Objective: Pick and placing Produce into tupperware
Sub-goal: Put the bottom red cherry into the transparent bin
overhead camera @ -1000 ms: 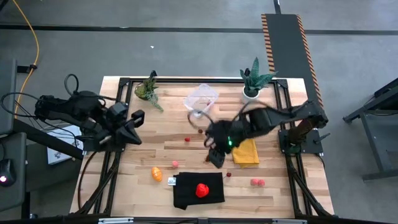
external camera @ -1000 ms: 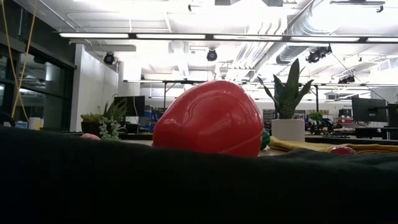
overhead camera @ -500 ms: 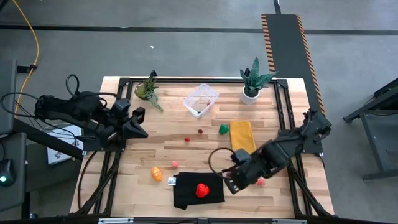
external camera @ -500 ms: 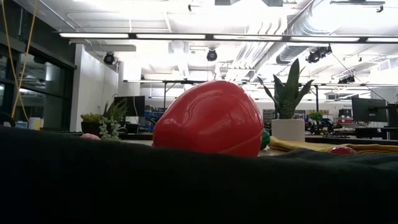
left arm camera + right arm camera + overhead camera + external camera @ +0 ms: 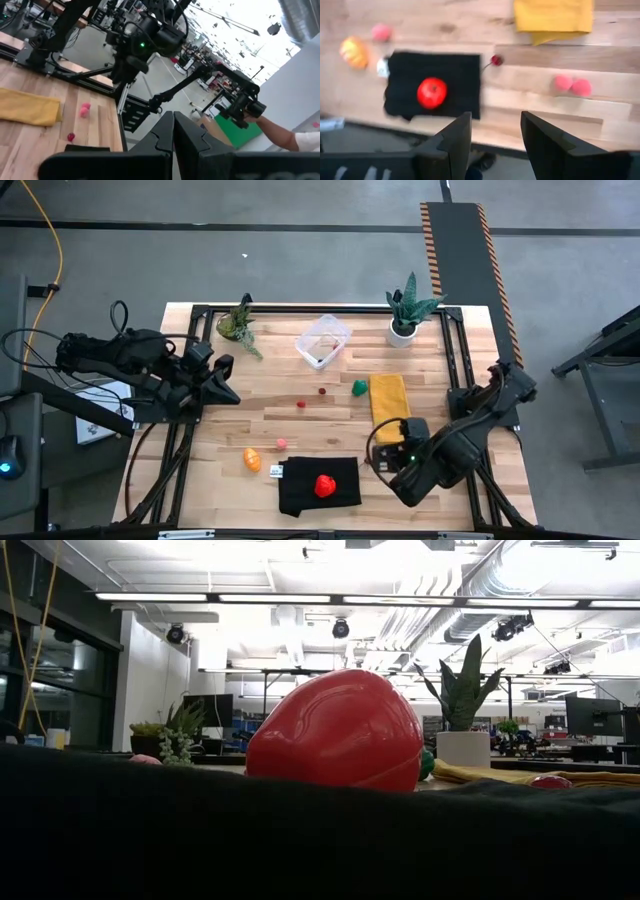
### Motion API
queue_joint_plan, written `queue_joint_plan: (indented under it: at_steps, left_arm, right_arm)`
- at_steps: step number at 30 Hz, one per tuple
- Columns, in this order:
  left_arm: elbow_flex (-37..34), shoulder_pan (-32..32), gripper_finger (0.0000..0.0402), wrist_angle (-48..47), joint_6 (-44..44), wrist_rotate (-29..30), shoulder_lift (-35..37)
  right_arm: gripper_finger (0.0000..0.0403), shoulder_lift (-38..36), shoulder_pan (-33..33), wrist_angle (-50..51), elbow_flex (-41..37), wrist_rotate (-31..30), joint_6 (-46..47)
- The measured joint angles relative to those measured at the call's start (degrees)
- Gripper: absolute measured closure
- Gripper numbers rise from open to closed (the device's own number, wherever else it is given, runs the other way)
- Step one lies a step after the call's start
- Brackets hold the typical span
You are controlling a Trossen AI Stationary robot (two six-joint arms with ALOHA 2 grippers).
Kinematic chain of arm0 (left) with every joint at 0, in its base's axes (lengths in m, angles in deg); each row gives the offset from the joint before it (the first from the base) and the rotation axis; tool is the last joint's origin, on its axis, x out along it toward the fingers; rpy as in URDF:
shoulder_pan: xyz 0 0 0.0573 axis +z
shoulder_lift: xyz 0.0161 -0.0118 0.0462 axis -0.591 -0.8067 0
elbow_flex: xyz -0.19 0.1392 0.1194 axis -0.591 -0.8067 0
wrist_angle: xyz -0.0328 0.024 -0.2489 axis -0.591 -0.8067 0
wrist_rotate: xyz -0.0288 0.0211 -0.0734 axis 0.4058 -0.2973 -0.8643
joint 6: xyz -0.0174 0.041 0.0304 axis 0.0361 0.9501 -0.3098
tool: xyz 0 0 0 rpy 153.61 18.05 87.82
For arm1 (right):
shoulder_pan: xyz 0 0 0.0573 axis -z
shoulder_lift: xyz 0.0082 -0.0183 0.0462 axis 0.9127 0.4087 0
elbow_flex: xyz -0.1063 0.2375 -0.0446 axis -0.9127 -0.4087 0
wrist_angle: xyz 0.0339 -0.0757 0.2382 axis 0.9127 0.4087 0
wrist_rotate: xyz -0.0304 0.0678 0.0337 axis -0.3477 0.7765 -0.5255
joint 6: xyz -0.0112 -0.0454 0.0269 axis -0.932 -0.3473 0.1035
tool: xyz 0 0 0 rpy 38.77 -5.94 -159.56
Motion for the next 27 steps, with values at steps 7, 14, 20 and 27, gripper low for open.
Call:
queue_joint_plan:
  at_steps: [7,14,20,27]
  left_arm:
    - [-0.01,-0.02,0.0401,-3.28,1.79,-2.43,0.0]
    - [0.0,-0.02,0.0401,-7.89,5.87,-2.24,0.0]
    - [-0.02,0.01,0.0401,-10.34,5.91,-5.13,0.0]
    - [-0.02,0.01,0.0401,-12.92,5.98,-7.18,0.0]
  right_arm:
    - [0.0242,3.14,3.5,-0.72,0.02,0.23,3.28]
    - [0.0242,8.84,7.72,-5.52,0.02,2.76,3.3]
    - [0.0242,13.72,9.62,-7.67,0.02,4.32,3.26]
    - [0.0242,17.82,10.25,-8.06,0.0,8.03,2.28]
